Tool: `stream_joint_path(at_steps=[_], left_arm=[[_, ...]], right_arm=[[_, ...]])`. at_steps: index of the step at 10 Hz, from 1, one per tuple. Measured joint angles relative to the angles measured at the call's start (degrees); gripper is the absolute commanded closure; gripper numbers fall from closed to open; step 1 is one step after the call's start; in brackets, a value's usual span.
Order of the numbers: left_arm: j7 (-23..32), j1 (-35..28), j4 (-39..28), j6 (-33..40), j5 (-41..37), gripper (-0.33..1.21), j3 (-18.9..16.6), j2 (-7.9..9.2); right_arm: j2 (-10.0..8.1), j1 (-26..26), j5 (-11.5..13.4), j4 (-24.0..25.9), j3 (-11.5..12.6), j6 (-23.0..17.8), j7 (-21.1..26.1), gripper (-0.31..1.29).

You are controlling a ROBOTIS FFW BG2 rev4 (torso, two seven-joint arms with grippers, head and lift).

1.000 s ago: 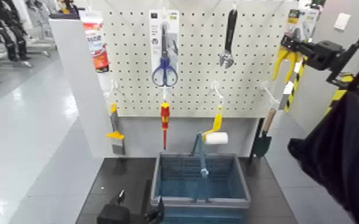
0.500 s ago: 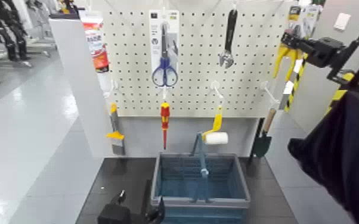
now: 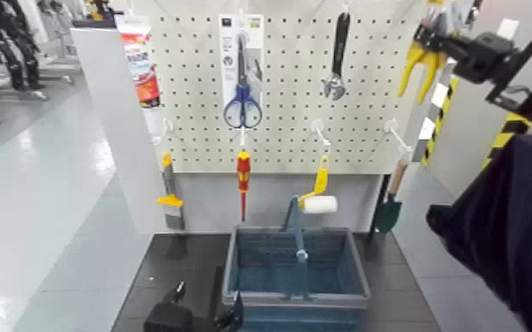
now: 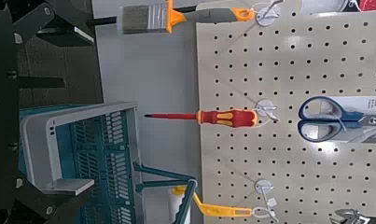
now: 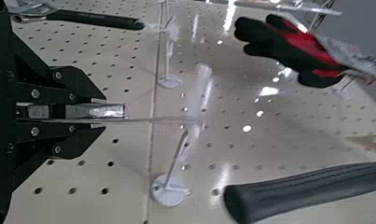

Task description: Put the yellow pliers into the crate.

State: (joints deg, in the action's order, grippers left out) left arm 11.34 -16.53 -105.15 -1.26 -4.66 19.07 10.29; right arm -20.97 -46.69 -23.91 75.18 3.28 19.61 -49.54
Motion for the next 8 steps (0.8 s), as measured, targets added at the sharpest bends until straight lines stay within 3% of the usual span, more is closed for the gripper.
stream_joint_path(at_steps=[3, 8], left_arm=[[0.1, -0.1, -0.1, -0.2, -0.3, 0.22, -0.1, 0.12], [0.2, 0.0, -0.1, -0.3, -0.4, 0.22, 0.0, 0.31]], right_arm=[[0.39, 3.1, 0.2, 10.2, 2.4, 3.0, 0.9, 1.16], [1.73, 5.4, -0.8, 13.6, 3.0, 3.3, 1.0, 1.15]])
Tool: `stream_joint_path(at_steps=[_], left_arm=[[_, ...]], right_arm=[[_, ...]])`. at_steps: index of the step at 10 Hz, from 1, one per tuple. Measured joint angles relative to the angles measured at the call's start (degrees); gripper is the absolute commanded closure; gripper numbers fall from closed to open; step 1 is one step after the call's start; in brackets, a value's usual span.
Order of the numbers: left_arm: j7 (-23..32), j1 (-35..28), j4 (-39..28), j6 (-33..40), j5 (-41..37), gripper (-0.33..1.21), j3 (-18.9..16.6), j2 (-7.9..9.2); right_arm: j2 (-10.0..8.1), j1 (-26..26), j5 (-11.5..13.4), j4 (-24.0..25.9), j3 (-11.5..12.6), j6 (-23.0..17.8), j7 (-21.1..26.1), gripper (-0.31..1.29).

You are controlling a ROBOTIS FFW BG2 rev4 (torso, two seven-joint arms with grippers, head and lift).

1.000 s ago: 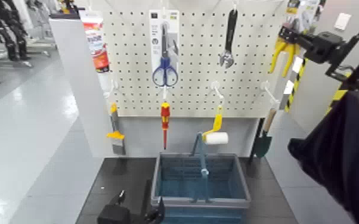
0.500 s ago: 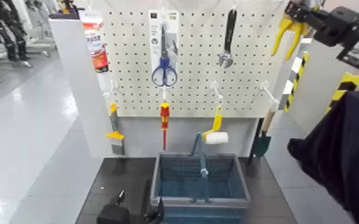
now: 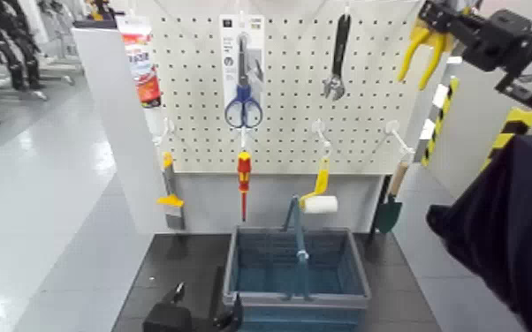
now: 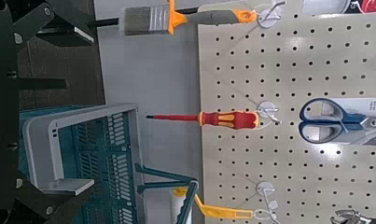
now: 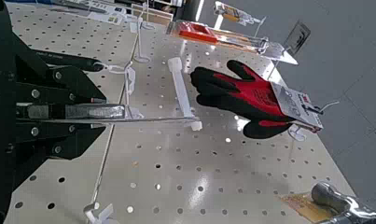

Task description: Put the yellow pliers into the crate.

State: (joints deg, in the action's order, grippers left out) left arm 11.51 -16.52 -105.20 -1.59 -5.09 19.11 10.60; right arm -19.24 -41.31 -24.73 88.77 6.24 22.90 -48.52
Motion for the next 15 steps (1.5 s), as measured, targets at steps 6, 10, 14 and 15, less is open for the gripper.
stream_joint_path(at_steps=[6, 10, 14, 15], left_arm=[[-0.1, 0.1, 0.0, -0.2, -0.1, 0.22, 0.2, 0.04], [-0.1, 0.5, 0.2, -0.5, -0.7, 0.22, 0.4, 0.21], [-0.2, 0.6, 0.2, -0.7, -1.3, 0.22, 0.4, 0.62], [-0.2, 0.6, 0.2, -0.7, -1.4, 0.22, 0.6, 0.71]], right_arm=[[5.15, 6.2, -3.4, 2.3, -0.6, -1.6, 0.5, 1.15], [9.20, 11.6, -5.4, 0.0, -1.7, -2.7, 0.8, 1.15], [11.40, 16.9, -4.9, -0.9, -3.8, -2.5, 1.6, 1.15], [11.40, 18.1, -4.3, -0.8, -4.0, -2.1, 1.7, 1.15]])
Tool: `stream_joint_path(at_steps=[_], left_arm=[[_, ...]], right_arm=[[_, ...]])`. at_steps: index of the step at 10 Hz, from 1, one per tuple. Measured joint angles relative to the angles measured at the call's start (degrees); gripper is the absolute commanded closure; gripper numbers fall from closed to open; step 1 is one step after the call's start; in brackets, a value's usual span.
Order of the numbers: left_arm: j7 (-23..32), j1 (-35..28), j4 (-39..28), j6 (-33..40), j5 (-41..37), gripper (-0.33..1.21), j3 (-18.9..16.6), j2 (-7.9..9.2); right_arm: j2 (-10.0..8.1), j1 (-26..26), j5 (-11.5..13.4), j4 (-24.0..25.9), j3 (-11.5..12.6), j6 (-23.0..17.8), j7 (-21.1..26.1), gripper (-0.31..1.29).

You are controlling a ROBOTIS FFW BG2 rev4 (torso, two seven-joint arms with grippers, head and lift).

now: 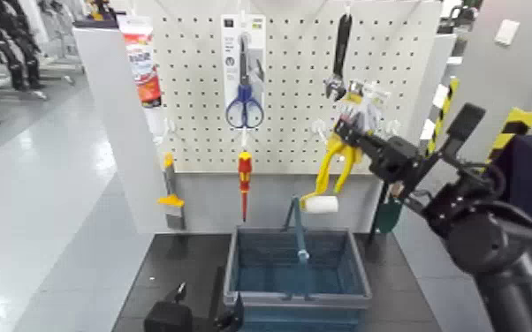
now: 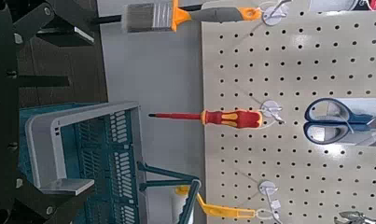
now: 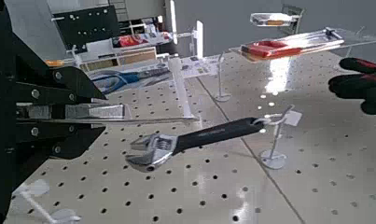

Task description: Put the yellow pliers into the crate.

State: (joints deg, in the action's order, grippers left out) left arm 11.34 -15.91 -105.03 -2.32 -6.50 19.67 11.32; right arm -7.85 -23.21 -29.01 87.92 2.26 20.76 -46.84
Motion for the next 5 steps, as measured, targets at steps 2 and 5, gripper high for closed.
stream_joint_path(at_steps=[2, 5], left_arm=[[0.0, 0.0, 0.0, 0.0, -0.1, 0.22, 0.1, 0.06], [0.0, 0.0, 0.0, 0.0, -0.1, 0.22, 0.2, 0.13]], right_arm=[[0.11, 2.8, 0.5, -0.3, 0.0, 0.5, 0.0, 1.15], [0.50, 6.8, 1.6, -2.3, 0.0, 0.7, 0.0, 1.15]])
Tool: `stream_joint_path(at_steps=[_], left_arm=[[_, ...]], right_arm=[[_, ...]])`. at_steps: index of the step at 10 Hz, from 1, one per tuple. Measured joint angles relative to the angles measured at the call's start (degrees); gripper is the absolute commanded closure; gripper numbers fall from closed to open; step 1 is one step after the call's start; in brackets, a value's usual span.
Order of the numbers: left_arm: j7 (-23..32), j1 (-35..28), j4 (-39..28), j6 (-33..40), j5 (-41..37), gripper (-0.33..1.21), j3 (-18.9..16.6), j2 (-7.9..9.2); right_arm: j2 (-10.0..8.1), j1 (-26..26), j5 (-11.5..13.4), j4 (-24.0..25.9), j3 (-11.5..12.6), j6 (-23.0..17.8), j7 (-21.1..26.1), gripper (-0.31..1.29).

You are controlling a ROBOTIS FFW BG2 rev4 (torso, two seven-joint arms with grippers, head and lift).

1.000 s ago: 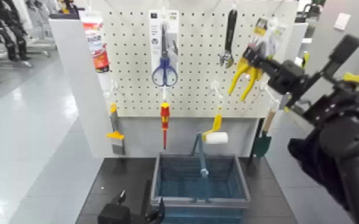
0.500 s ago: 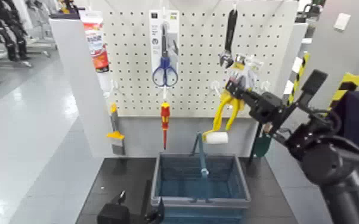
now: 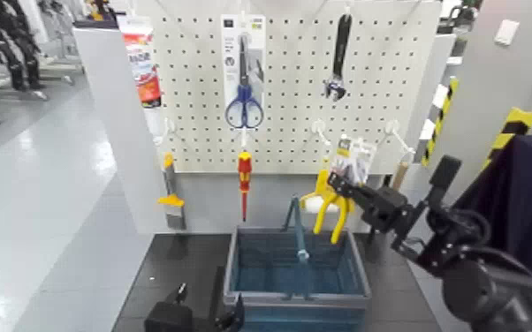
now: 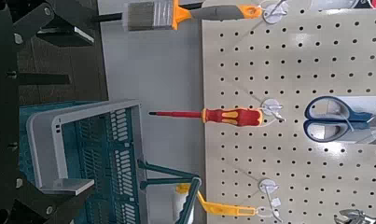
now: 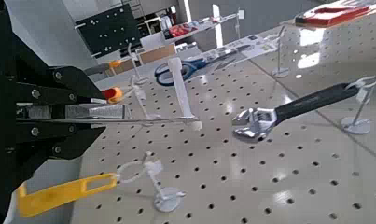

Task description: Put the yellow pliers into the crate.

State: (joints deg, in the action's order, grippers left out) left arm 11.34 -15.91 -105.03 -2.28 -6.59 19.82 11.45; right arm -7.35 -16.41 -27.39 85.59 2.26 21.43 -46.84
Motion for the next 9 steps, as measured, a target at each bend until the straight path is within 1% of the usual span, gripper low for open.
stream_joint_path(at_steps=[3, 5, 6, 9], left_arm=[[0.0, -0.1, -0.1, 0.0, 0.0, 0.22, 0.1, 0.11], [0.0, -0.1, -0.1, 0.0, 0.0, 0.22, 0.2, 0.11], [0.0, -0.1, -0.1, 0.0, 0.0, 0.22, 0.3, 0.11], [0.0, 0.0, -0.1, 0.0, -0.1, 0.22, 0.5, 0.07]], right_arm=[[-0.12, 2.0, 2.0, -2.7, 0.6, 0.4, 0.0, 1.15], [-0.30, 2.5, 2.8, -4.6, 0.4, 0.6, -0.3, 1.15], [-0.38, 2.5, 3.3, -5.6, 0.1, 0.0, -0.5, 1.15], [-0.92, 1.7, 7.2, -9.0, -0.5, -3.3, -0.5, 1.15]])
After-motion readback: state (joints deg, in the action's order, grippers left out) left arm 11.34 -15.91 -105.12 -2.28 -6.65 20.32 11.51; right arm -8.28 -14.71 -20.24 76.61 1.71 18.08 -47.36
